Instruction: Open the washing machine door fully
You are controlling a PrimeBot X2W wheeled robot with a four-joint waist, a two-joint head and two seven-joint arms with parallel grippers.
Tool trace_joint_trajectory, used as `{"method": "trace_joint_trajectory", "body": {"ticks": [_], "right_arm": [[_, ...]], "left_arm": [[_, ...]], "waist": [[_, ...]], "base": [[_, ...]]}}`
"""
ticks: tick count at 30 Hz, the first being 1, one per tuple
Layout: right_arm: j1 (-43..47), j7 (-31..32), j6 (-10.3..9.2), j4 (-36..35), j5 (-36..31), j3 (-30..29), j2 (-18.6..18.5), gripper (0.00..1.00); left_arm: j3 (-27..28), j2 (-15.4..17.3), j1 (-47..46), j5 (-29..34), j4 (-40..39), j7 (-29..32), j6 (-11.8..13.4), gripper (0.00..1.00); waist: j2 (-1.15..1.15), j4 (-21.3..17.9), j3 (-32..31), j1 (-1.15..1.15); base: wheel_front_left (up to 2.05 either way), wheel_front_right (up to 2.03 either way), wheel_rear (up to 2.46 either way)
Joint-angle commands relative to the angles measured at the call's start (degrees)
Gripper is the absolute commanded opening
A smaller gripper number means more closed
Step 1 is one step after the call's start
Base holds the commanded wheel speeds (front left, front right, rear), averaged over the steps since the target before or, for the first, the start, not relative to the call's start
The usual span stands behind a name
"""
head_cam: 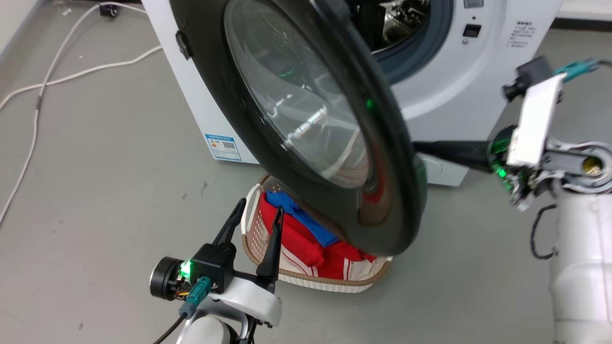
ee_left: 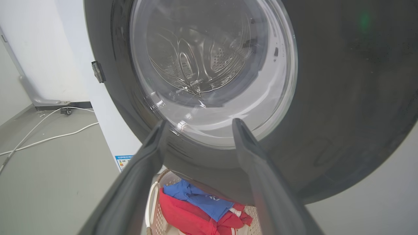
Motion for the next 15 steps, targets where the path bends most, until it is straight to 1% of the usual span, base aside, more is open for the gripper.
{"method": "trace_joint_trajectory", "body": {"ticks": [1, 10, 15], "right_arm": [[1.49, -0.69, 0.02, -0.38, 1.36, 1.83, 0.44, 0.00], [6.70, -6.45, 0.03, -1.90, 9.35, 12.52, 0.40, 0.00], [8.34, -9.66, 0.03, -2.12, 11.37, 14.67, 0.36, 0.00]], "left_arm": [[-0.04, 0.00, 0.53, -0.01, 0.16, -0.15, -0.18, 1.00], [-0.66, 0.00, 1.37, -0.13, 0.20, -0.15, -0.46, 1.00], [-0.38, 0.00, 1.42, -0.05, 0.05, -0.15, -0.32, 1.00]], "waist": [[0.00, 0.56, -0.76, 0.01], [0.00, 2.45, -1.89, 0.01], [0.00, 2.65, -1.85, 0.01]], "base": [[0.00, 0.00, 0.00], [0.00, 0.00, 0.00], [0.00, 0.00, 0.00]]}}
